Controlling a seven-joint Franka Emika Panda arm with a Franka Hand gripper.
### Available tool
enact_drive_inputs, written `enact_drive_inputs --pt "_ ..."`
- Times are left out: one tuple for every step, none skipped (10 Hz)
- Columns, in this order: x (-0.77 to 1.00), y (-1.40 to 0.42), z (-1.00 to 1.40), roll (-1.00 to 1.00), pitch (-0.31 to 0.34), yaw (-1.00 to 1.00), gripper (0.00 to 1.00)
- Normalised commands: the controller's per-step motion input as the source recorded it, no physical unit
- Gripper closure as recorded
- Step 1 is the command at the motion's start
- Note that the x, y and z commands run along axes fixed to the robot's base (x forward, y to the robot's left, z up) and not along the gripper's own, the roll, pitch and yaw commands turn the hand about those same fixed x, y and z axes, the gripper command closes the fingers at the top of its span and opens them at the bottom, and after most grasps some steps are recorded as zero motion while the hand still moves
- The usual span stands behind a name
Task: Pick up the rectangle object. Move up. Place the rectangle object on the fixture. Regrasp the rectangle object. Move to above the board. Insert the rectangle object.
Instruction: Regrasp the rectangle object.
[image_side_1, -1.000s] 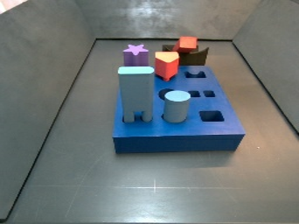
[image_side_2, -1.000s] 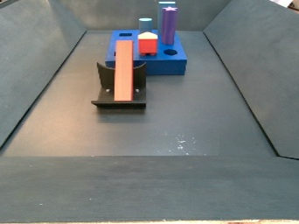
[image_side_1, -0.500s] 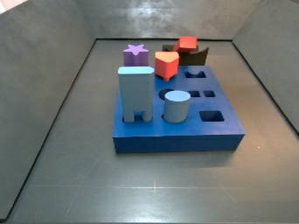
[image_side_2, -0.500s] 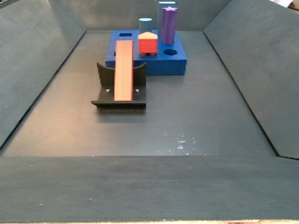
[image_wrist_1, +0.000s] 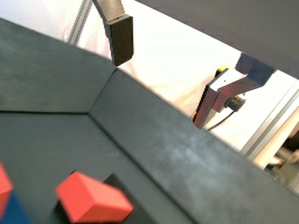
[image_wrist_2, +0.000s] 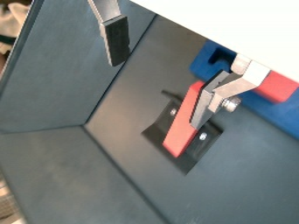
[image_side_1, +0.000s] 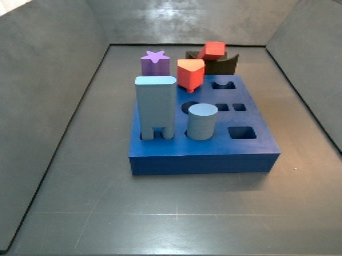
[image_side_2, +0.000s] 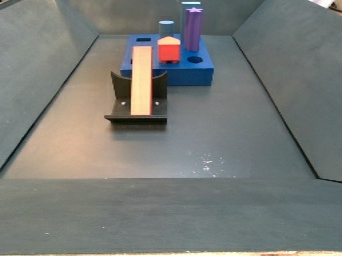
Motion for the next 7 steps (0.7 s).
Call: enact_drive_inputs --pt "0.11 -0.05 -0.01 0.6 0.179 0.16 0.0" --pt "0.1 -0.05 -0.01 0.36 0.152 0.19 0.0" --pt "0.1 -0.04 0.0 0.24 0.122 0.2 0.0" --pt "0.09 -0.04 0.0 0.18 0.084 0.21 0.0" --pt "0.08 -0.04 -0.01 0.15 0.046 0.2 0.0" --pt "0.03 0.05 -1.0 0.15 0.065 0.24 0.0" --pt "0.03 0.05 -1.0 0.15 0.054 0.22 0.0"
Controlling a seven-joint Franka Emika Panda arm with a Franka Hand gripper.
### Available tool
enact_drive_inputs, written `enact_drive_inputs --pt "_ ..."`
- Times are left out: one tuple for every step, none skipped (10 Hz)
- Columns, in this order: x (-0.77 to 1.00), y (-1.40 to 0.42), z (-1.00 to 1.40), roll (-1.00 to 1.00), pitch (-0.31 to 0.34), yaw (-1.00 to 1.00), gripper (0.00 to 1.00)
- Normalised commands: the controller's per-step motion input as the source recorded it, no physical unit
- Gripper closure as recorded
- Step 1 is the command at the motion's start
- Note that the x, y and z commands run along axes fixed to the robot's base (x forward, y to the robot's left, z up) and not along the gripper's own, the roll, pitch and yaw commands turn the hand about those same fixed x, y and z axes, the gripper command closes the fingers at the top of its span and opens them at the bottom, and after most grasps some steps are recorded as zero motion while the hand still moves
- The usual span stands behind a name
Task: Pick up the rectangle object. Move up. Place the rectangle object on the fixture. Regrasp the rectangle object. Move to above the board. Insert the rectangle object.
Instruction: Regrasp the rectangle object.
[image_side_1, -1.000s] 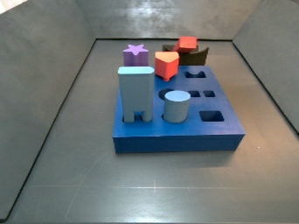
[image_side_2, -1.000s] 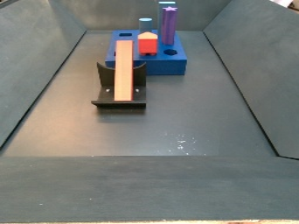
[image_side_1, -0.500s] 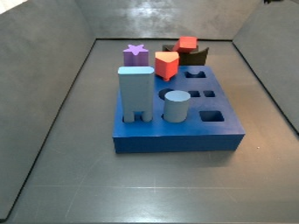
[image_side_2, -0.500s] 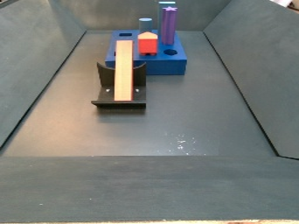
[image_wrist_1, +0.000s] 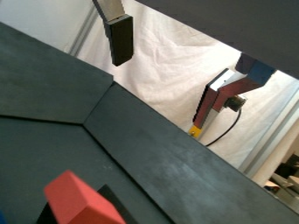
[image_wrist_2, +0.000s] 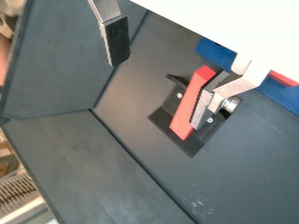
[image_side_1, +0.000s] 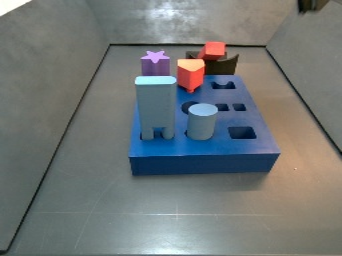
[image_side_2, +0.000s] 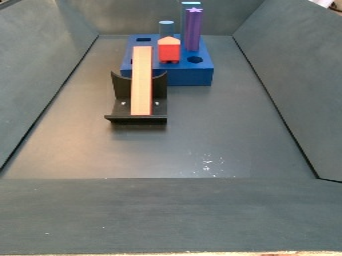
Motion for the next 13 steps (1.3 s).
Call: enact_drive_inputs --pt "0.05 0.04 -1.0 0.14 -0.006 0.19 0.0" --pt "0.06 0.04 -1.0 0.13 -0.036 0.18 0.0" --pt "0.07 0.04 -1.0 0.1 -0.082 0.14 0.0" --pt "0.08 0.03 -1.0 0.09 -0.107 0.11 0.0" --pt "0.1 0.03 -1.0 0.08 -0.124 0.06 0.0" --pt "0.1 0.03 -1.0 0.08 -0.121 0.04 0.0" --pt "0.12 0.02 -1.0 0.08 -0.103 -0.01 0.0" --pt "0.12 0.01 -0.9 0.08 -0.094 -0.02 0.0" --pt "0.1 0.01 -0.68 0.08 -0.061 -0.04 0.0" --pt "0.09 0.0 -0.57 0.08 -0.046 -0.04 0.0" --pt "0.08 0.0 -0.36 0.08 -0.016 -0.04 0.0" --pt "0.09 0.0 -0.21 0.07 0.002 -0.04 0.0" --pt "0.0 0.0 0.0 0.0 0.0 0.0 1.0"
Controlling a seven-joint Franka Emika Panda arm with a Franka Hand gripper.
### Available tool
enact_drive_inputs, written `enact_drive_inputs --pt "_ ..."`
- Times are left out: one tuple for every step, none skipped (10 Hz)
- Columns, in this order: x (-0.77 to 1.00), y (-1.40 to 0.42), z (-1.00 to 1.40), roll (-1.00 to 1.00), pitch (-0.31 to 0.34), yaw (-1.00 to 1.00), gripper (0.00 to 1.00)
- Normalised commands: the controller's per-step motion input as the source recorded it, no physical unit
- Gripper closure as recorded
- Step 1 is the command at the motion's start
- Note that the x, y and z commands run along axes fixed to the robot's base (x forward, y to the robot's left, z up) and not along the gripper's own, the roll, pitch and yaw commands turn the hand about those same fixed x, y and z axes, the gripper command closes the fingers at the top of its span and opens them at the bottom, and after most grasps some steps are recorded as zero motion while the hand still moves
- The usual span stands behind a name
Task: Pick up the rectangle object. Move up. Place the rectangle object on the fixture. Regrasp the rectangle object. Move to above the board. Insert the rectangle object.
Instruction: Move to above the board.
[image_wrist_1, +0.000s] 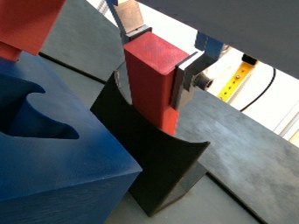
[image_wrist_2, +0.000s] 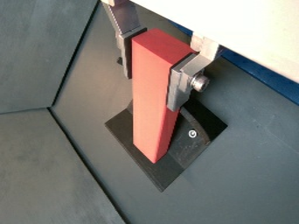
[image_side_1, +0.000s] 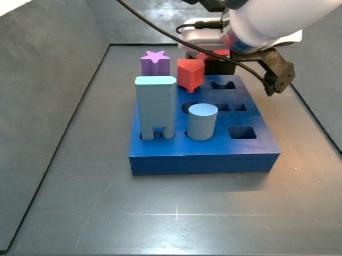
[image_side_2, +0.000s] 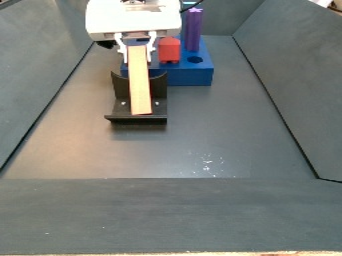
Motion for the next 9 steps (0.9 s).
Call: enact_drive_inputs --pt "0.13 0.16 1.0 0.09 0.095 0.4 1.0" --pt "0.13 0.15 1.0 0.07 0.086 0.39 1.0" --pt "0.13 0.14 1.0 0.05 0.048 0.34 1.0" --pt "0.12 0.13 1.0 0.03 -0.025 0.27 1.0" --pt "0.12 0.13 1.0 0.02 -0.068 0.22 1.0" --pt "0.12 0.12 1.0 0.01 -0.086 0.19 1.0" --pt "0.11 0.11 1.0 -0.01 -0.099 0.11 1.0" --pt "0.11 0.11 1.0 -0.01 -0.098 0.06 1.0" --pt "0.1 0.1 1.0 -0.01 -0.072 0.0 1.0"
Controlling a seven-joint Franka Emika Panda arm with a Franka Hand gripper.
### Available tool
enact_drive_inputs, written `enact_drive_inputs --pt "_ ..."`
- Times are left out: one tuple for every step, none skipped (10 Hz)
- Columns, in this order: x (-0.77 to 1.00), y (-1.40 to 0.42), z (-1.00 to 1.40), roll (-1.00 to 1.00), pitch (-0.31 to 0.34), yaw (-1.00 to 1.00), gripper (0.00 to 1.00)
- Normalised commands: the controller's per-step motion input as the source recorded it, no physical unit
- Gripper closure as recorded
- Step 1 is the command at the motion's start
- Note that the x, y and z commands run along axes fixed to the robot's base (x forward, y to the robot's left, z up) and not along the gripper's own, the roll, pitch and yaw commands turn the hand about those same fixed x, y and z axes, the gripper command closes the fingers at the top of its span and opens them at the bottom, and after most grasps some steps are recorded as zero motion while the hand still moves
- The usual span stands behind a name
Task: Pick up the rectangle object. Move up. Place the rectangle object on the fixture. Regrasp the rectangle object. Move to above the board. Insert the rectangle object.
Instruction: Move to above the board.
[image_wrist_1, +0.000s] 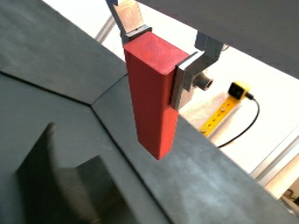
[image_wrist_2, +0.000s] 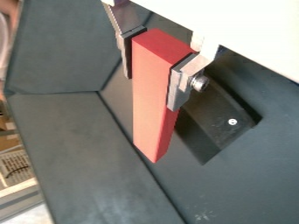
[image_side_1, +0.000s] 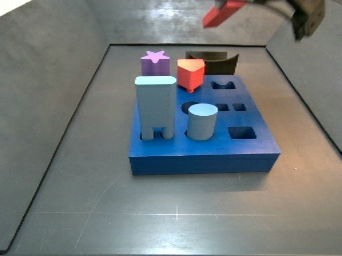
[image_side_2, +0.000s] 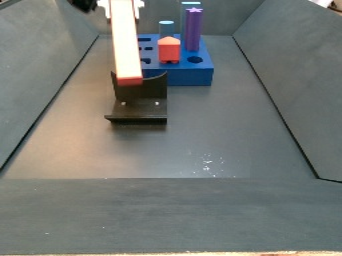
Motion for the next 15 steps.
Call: enact_drive_inputs --pt "0.09 0.09 1.0 -0.01 -0.057 -0.02 1.0" --pt "0.08 0.08 1.0 -0.01 -0.016 -0.05 1.0" --pt "0.08 0.08 1.0 -0.01 0.002 -0.05 1.0" --pt "0.07 0.07 1.0 -0.01 0.042 -0.05 1.0" --pt "0.07 0.06 1.0 -0.01 0.07 -0.05 1.0" --pt "0.06 0.05 1.0 -0.01 0.107 -0.03 1.0" --pt "0.06 0.03 0.88 -0.01 0.125 -0.01 1.0" --pt "0.05 0.01 0.64 -0.02 0.153 0.02 1.0" --pt "0.04 0.0 0.46 -0.02 0.169 0.04 1.0" --pt "0.04 -0.02 0.23 -0.03 0.183 0.07 1.0" --pt "-0.73 -1.0 0.03 -1.0 -0.021 -0.2 1.0" --pt "-0.74 -1.0 0.03 -1.0 -0.031 -0.2 1.0" --pt "-0.79 -1.0 0.04 -1.0 -0.05 -0.2 1.0" --pt "-0.82 -1.0 0.03 -1.0 -0.057 -0.21 1.0" --pt "-0.83 -1.0 0.04 -1.0 -0.052 -0.21 1.0"
